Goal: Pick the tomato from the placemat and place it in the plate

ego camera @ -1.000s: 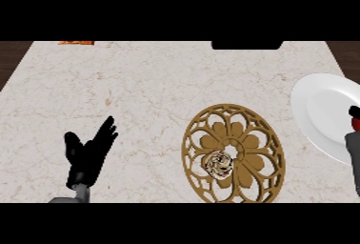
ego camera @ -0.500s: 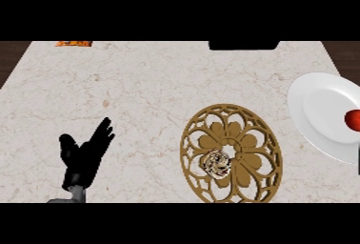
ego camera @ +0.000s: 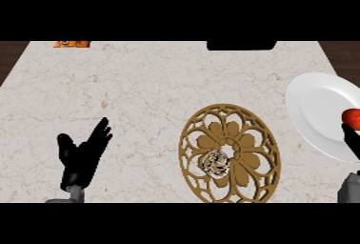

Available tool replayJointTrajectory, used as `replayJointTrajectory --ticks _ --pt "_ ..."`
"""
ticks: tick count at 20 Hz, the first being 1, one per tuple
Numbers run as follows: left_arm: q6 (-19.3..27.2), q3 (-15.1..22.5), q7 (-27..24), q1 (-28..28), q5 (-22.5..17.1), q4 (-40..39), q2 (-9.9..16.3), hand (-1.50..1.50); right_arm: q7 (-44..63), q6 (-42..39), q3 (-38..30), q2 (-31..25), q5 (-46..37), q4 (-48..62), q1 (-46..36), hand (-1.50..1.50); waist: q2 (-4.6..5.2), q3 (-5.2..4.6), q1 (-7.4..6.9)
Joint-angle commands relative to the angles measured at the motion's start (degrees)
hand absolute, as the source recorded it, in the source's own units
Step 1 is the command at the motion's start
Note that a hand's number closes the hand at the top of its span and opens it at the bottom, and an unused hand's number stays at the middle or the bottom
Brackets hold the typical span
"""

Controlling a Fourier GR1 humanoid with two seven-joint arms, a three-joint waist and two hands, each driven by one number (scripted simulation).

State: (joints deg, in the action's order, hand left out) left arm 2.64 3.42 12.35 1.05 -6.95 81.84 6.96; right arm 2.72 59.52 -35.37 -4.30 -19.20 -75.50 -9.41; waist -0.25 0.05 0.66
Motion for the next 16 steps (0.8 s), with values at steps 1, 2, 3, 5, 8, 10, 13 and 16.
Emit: replayJointTrajectory --ticks 1,2,3,5,8,10,13,16 --pt "-2.24 -0.89 0.23 0.06 -0.62 -0.6 0.98 0.0 -1.76 -2.07 4.12 3.55 2.31 -6.66 5.04 -1.5 0.18 -0.06 -0.48" --pt "1.43 1.88 3.09 0.46 1.83 3.03 -1.27 0.0 0.47 0.02 8.89 4.13 1.63 -8.32 8.92 -1.5 0.1 -0.06 -0.46" --pt "0.0 0.01 -0.08 -0.61 1.07 -0.84 -0.68 0.0 0.22 0.53 11.28 4.17 2.78 -9.83 11.77 -1.5 0.15 -0.07 -0.37" --pt "-0.05 0.9 0.92 1.91 1.11 2.52 -1.27 0.0 0.56 3.22 13.81 4.22 1.32 -7.34 11.62 -1.5 0.19 -0.06 -0.64" --pt "-1.09 -0.58 -2.31 -1.36 1.2 -4.26 -1.29 0.0 9.7 5.88 22.18 4.26 -3.51 -16.16 20.33 -1.5 0.22 -0.11 -0.33" --pt "0.25 -0.11 0.05 1.48 1.55 1.04 -1.21 0.0 10.89 12.8 28.99 4.28 -4.79 -13.34 20.62 -1.5 0.21 -0.08 -0.62" --pt "-0.8 0.29 0.19 0.44 2.01 -0.17 -1.45 0.0 15.6 11.95 27.56 4.29 -10.03 -11.59 19.52 -1.5 0.28 -0.08 -0.67" --pt "1.81 0.91 2.35 -1.41 3.17 1.09 -3.14 0.0 19.2 15.44 33.84 4.29 -12.18 -15.82 24.56 -1.5 0.25 -0.08 -0.57"
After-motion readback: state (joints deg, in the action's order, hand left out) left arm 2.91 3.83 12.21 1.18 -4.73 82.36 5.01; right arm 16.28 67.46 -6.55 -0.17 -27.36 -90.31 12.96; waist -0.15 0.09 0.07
